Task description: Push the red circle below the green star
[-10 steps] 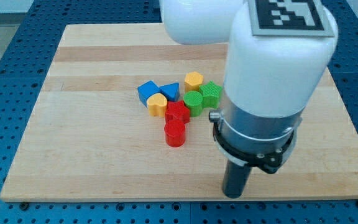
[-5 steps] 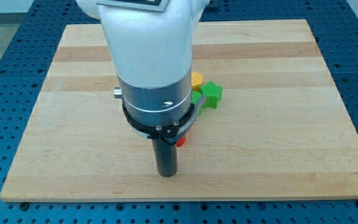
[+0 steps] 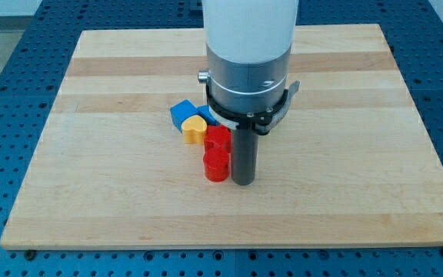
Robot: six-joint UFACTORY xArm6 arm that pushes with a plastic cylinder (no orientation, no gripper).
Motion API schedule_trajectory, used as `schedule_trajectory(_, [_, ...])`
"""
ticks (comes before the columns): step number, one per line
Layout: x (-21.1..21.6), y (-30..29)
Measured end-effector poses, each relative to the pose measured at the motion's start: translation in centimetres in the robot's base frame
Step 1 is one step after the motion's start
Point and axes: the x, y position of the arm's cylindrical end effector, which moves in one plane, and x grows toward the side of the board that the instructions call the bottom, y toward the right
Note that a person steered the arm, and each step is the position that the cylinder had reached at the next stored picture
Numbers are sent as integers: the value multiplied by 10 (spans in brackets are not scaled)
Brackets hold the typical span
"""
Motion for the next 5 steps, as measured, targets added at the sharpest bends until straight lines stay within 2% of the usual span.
schedule_trajectory(1, [52,-12])
schedule_trajectory(2, [86,-36])
schedule_trajectory(3, [75,-55])
schedule_trajectory(4, [8,-90])
schedule_trajectory(5, [8,-94])
